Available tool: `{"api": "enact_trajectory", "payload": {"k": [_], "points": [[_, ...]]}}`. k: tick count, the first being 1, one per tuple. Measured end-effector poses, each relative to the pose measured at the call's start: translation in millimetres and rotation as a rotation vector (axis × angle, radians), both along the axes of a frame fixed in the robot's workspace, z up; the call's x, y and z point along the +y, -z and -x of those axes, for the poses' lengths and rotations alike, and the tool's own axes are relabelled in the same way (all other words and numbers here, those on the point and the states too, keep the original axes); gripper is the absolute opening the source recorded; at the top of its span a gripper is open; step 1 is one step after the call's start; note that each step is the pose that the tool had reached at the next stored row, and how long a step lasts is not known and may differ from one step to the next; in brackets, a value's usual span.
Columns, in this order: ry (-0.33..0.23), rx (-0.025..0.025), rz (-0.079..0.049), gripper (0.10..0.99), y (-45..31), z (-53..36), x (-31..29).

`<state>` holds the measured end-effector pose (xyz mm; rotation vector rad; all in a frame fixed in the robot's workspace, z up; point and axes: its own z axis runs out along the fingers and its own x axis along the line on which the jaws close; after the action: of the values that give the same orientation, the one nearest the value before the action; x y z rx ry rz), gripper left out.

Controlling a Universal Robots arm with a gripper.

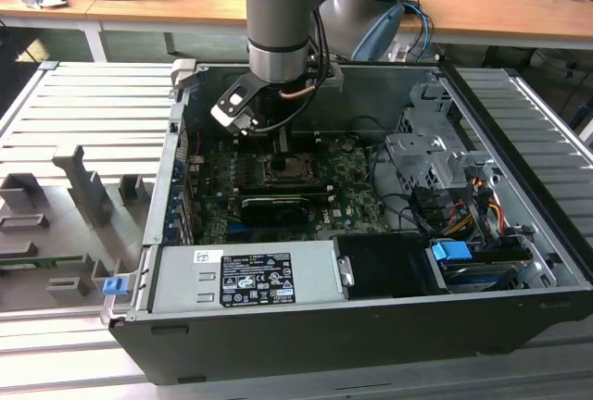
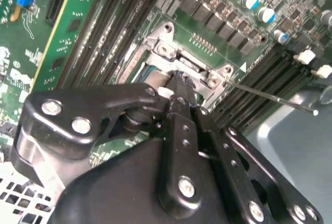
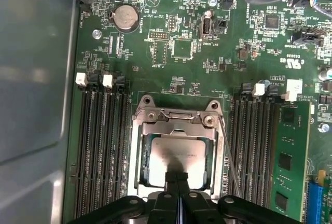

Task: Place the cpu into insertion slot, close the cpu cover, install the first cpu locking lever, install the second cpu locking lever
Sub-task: 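Close the cpu cover, then install the first cpu locking lever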

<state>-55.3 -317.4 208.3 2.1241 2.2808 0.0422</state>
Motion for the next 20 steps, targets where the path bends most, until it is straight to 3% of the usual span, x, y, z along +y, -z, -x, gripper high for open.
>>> {"api": "enact_trajectory", "payload": {"k": [2, 4, 20], "points": [[0.0, 0.0069, 0.0, 0.106, -0.1, -8.7, -0.1], [0.0, 0.009, 0.0, 0.106, -0.2, -12.6, -0.1], [0.0, 0.0098, -0.001, 0.106, -5.4, -15.2, -0.1]]}}
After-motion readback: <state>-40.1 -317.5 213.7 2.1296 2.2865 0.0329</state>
